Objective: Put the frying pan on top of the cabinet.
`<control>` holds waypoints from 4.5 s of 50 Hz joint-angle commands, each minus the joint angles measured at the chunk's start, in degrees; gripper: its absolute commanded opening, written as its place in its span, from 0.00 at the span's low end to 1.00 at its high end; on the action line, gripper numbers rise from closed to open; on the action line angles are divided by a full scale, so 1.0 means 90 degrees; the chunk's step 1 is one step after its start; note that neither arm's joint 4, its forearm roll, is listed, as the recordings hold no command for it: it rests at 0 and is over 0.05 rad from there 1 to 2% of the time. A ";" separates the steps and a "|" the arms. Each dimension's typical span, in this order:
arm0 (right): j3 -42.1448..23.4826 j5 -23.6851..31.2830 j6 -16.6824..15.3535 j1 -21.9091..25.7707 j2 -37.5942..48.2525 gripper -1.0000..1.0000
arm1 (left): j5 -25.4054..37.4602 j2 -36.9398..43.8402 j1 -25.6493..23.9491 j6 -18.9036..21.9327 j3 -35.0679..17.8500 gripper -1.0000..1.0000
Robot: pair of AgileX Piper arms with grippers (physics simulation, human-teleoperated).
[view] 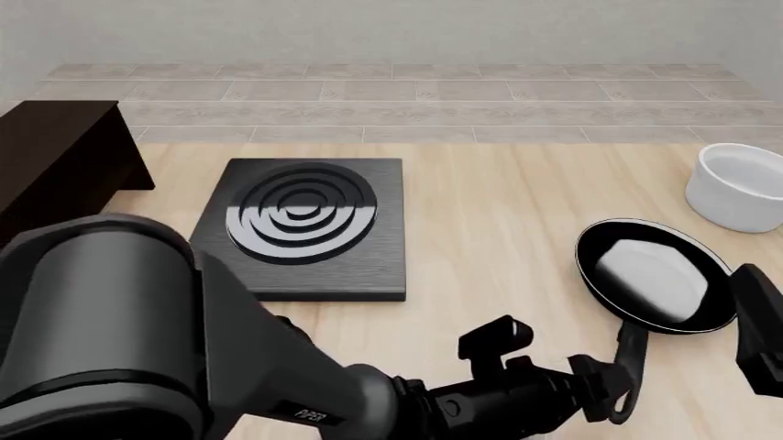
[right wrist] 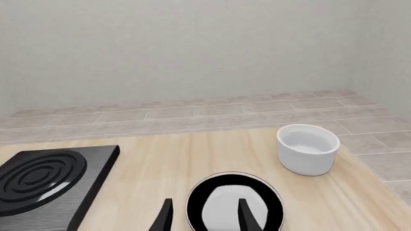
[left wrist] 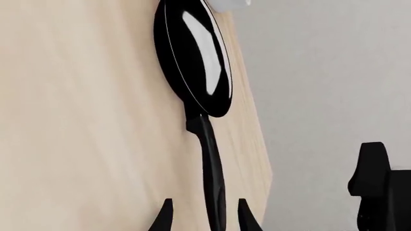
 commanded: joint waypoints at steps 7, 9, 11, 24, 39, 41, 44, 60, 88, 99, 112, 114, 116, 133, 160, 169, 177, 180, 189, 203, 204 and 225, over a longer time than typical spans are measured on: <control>0.0001 -0.0002 0.0047 -0.0041 0.0012 1.00 | 0.0091 0.0234 -0.0086 -0.0094 -0.0248 1.00; 0.0001 -0.0003 0.0047 -0.0038 0.0016 1.00 | 0.0077 0.0265 -0.0097 -0.0107 -0.0258 1.00; 0.0001 -0.0003 0.0052 -0.0042 0.0018 1.00 | 0.0078 0.0266 -0.0101 -0.0101 -0.0261 1.00; 0.0002 0.0000 0.0071 -0.0041 0.0002 1.00 | -0.0029 0.0371 -0.0134 -0.0224 -0.0295 1.00; 0.0002 -0.0001 0.0086 -0.0060 0.0006 1.00 | -0.0085 0.0451 -0.0237 -0.0259 -0.0342 1.00; 0.0002 0.0000 0.0096 -0.0063 0.0004 1.00 | -0.0108 0.0442 -0.0264 -0.0265 -0.0331 1.00; 0.0002 0.0000 0.0105 -0.0070 0.0003 1.00 | -0.0094 0.0464 -0.0270 -0.0272 -0.0373 1.00; 0.0003 0.0001 0.0131 -0.0088 -0.0001 1.00 | -0.0118 0.0540 -0.0288 -0.0321 -0.0471 1.00; 0.0003 0.0001 0.0143 -0.0132 -0.0018 1.00 | -0.0050 0.0857 -0.0257 -0.0470 -0.0812 1.00; 0.0004 -0.0001 0.0155 -0.0153 -0.0025 1.00 | -0.0001 0.0945 -0.0245 -0.0505 -0.0909 1.00; 0.0005 -0.0009 0.0206 -0.0194 -0.0038 1.00 | -0.0045 0.0982 -0.0244 -0.0614 -0.0974 1.00; 0.0005 -0.0008 0.0214 -0.0196 -0.0037 1.00 | -0.0024 0.0958 -0.0241 -0.0575 -0.0991 1.00; 0.0005 -0.0006 0.0216 -0.0196 -0.0036 1.00 | -0.0021 0.0986 -0.0217 -0.0577 -0.1023 1.00; 0.0006 0.0001 0.0252 -0.0201 -0.0021 1.00 | 0.0203 0.1058 -0.0145 -0.0468 -0.1287 1.00; 0.0007 0.0002 0.0316 -0.0227 -0.0017 1.00 | 0.0425 0.1208 -0.0106 -0.0387 -0.1585 1.00; 0.0008 0.0002 0.0324 -0.0230 -0.0015 1.00 | 0.0506 0.1286 -0.0057 -0.0379 -0.1728 1.00; 0.0008 0.0003 0.0338 -0.0229 -0.0007 1.00 | 0.0595 0.1275 -0.0041 -0.0300 -0.1793 1.00; 0.0008 0.0003 0.0341 -0.0231 -0.0010 1.00 | 0.0616 0.1373 -0.0022 -0.0334 -0.1878 1.00; 0.0008 0.0003 0.0338 -0.0238 -0.0008 1.00 | 0.0623 0.1380 -0.0054 -0.0353 -0.1893 1.00; 0.0008 0.0003 0.0344 -0.0252 -0.0005 1.00 | 0.0809 0.1465 0.0037 -0.0302 -0.2046 0.00; 0.0008 0.0003 0.0344 -0.0255 -0.0004 1.00 | 0.0822 0.1522 0.0082 -0.0326 -0.2113 0.00; 0.0008 0.0002 0.0333 -0.0258 -0.0018 1.00 | 0.0727 0.1292 0.0115 -0.0287 -0.1879 0.00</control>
